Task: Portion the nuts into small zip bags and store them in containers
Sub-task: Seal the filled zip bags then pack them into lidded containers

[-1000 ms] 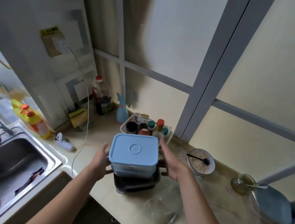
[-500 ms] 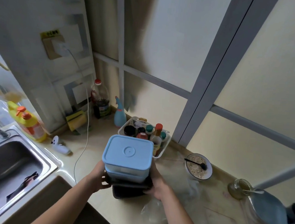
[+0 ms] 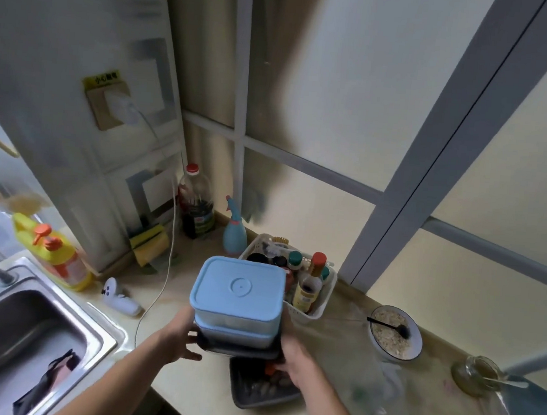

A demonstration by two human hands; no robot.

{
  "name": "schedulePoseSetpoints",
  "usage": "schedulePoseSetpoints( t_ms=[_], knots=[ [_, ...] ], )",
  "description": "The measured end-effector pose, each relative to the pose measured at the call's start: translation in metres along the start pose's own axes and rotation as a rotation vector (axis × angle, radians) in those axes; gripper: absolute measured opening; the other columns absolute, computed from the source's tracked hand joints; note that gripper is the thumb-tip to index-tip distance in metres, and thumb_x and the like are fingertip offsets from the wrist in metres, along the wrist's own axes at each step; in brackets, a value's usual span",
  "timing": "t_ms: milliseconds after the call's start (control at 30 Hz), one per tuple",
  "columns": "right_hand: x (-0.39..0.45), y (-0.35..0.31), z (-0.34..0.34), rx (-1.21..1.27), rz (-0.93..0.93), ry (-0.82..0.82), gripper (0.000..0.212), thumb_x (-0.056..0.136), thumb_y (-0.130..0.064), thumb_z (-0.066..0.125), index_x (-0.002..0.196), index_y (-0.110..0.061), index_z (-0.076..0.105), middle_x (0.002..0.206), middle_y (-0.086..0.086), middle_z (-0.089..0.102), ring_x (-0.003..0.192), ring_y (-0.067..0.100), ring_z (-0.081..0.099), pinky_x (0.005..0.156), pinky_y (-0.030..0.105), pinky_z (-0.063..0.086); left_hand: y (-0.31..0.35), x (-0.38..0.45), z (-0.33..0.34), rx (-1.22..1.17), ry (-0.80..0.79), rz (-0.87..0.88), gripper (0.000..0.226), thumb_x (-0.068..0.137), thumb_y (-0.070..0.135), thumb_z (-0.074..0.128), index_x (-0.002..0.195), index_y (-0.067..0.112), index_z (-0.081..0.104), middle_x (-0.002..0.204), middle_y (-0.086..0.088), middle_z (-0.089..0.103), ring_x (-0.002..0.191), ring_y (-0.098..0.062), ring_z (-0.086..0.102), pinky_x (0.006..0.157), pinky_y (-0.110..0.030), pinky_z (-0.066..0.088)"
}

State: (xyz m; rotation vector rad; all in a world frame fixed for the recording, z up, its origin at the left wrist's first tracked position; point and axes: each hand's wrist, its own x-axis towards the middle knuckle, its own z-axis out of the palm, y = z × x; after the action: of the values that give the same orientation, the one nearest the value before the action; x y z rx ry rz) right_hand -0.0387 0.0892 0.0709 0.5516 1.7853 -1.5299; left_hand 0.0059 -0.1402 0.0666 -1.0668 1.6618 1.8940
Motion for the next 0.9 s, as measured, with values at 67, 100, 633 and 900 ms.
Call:
schedulePoseSetpoints(
  t_ms=[67, 100, 633, 900],
  knots=[
    [0.010, 0.001, -0.011, -0.008, -0.005, -0.005, 0.088, 0.069, -0.099, 0.040, 0.129, -0.038, 0.060, 0.128, 0.000, 0.066, 0.116, 0.022, 0.060, 0.105, 0.051, 0.048, 0.001, -0.002, 0.001, 0.055, -0.081, 0.004, 0.058, 0.072, 0.063, 0.047, 0.119, 0.029, 0.057, 0.122, -0.010, 0.056, 0.110, -0.034, 0.057, 0.092, -0.062, 0.052],
    [0.011, 0.001, -0.017, 0.006, 0.011, -0.017, 0.083, 0.071, -0.095, 0.046, 0.127, -0.036, 0.064, 0.122, -0.001, 0.071, 0.113, 0.022, 0.063, 0.102, 0.049, 0.051, 0.001, -0.002, 0.003, 0.084, -0.123, 0.000, 0.057, 0.071, 0.061, 0.047, 0.117, 0.029, 0.058, 0.121, -0.011, 0.057, 0.110, -0.034, 0.058, 0.091, -0.060, 0.053],
    [-0.002, -0.011, -0.092, -0.195, 0.158, 0.026, 0.018, 0.102, -0.010, 0.051, 0.085, -0.009, 0.058, 0.083, 0.012, 0.061, 0.075, 0.025, 0.056, 0.065, 0.035, 0.046, -0.012, 0.000, 0.034, 0.380, -0.289, -0.205, 0.048, 0.087, 0.040, 0.044, 0.114, 0.008, 0.067, 0.111, -0.010, 0.070, 0.102, -0.029, 0.070, 0.092, -0.048, 0.056],
    [-0.006, 0.011, -0.080, 0.110, -0.069, -0.115, 0.019, 0.105, -0.007, 0.046, 0.104, -0.014, 0.064, 0.083, -0.004, 0.078, 0.079, 0.013, 0.072, 0.076, 0.028, 0.056, -0.052, -0.012, 0.064, 0.080, -0.211, -0.349, 0.074, 0.086, 0.071, 0.046, 0.118, 0.005, 0.058, 0.122, -0.020, 0.059, 0.111, -0.038, 0.059, 0.087, -0.051, 0.054]
  ],
)
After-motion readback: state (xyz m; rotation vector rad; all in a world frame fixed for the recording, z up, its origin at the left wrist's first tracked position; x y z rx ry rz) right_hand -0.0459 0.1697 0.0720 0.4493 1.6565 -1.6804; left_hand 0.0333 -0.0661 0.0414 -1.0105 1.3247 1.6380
